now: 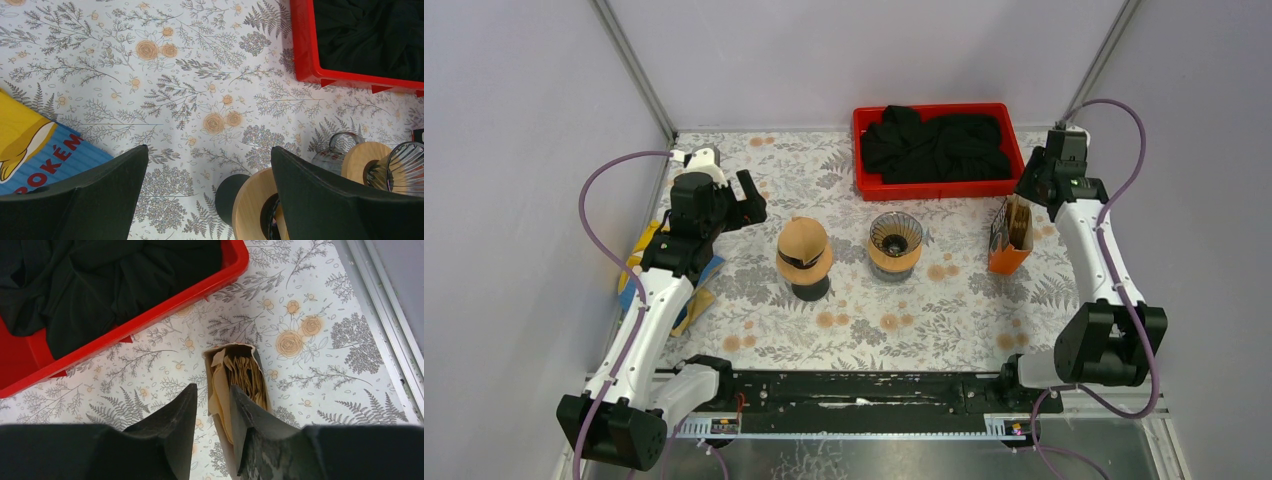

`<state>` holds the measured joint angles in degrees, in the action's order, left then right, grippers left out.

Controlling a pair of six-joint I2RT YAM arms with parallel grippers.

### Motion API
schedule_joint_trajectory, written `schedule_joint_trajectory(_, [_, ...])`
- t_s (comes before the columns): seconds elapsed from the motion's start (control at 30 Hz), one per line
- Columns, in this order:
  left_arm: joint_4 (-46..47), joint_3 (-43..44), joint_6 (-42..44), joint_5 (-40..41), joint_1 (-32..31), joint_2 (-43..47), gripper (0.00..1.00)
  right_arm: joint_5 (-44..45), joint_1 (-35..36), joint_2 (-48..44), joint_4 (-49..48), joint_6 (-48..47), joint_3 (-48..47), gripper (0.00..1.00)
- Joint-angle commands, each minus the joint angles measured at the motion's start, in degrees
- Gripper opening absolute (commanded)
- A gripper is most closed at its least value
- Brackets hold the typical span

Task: Place the coffee filter in the dripper
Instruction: Pick up the coffee filter from the coffee filter holder.

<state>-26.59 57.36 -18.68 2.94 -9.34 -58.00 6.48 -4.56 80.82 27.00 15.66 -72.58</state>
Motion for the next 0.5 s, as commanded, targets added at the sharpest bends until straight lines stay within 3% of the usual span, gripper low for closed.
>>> schedule_joint_trajectory(0.0, [2.68,-0.10,0.97,-0.22,-0.29,0.98,1.00,2.43,-0.19,-1.28,1.52,-0.24,-0.35,0.38])
schedule_joint_trajectory(0.23, [2.73,-0.03,0.97,-0.30,-0.32,1.04,1.00,-2.55,-0.19,-0.94,-0.38,-0.07,2.33,0.42])
schedule_joint_trajectory(0.47, [2.77,-0.06,0.97,-0.13,-0.32,1.04,1.00,-2.01,-0.19,1.94,-2.00,-0.08,3.66,0.43])
